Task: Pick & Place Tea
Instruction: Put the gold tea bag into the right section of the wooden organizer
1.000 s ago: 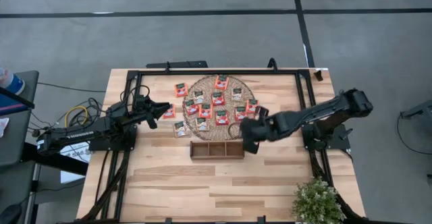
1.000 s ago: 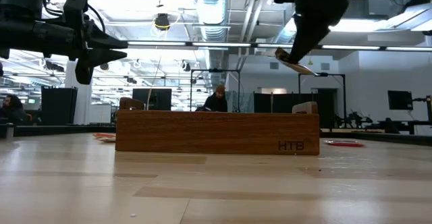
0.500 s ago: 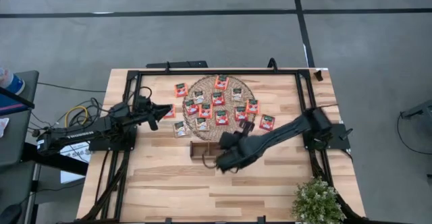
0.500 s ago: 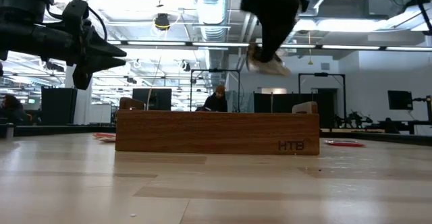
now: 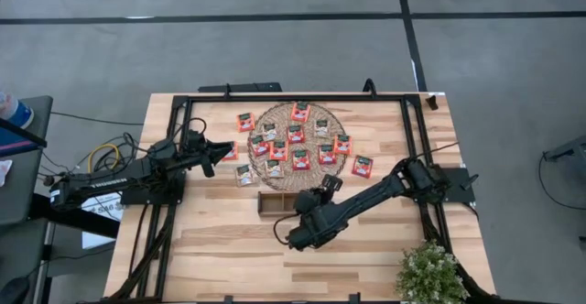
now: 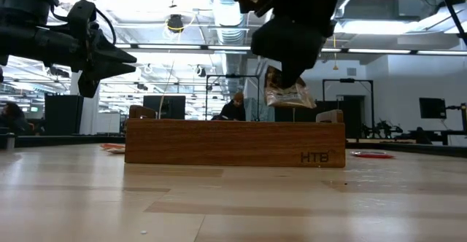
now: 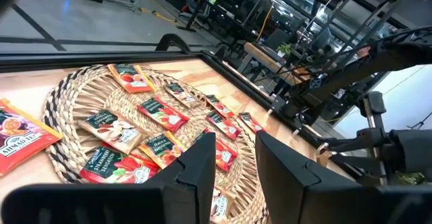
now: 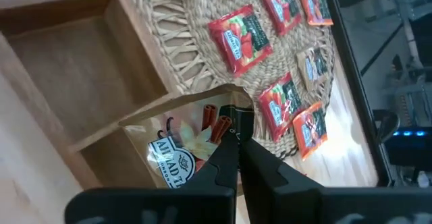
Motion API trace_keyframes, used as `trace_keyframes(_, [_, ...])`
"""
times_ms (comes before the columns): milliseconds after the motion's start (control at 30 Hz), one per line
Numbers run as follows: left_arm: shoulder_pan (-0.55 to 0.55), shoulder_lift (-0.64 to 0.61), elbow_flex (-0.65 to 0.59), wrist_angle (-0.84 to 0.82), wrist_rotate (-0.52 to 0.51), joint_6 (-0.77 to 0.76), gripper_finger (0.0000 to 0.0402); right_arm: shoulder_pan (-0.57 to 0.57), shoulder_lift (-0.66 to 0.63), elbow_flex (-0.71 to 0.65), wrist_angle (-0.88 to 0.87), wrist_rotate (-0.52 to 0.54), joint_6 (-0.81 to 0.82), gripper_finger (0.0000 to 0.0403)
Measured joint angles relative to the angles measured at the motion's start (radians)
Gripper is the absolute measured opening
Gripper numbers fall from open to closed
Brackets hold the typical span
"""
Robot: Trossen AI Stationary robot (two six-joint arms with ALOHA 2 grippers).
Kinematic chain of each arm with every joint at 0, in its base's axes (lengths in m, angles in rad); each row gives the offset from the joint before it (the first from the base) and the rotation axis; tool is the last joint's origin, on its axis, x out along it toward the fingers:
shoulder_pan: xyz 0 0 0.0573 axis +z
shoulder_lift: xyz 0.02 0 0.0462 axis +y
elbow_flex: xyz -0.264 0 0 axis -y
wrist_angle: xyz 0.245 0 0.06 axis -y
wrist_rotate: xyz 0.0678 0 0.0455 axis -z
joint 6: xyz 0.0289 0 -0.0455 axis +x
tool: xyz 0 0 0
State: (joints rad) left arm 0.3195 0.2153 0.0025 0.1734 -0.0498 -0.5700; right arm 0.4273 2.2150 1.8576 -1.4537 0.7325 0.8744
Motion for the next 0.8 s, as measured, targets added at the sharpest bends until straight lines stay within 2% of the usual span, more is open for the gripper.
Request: trace_keyframes(800, [0.0,0.0,0.0,0.008,0.035,-0.007,0.0097,0.002,-0.001,-0.127,0.058,0.09,0.042,0.0])
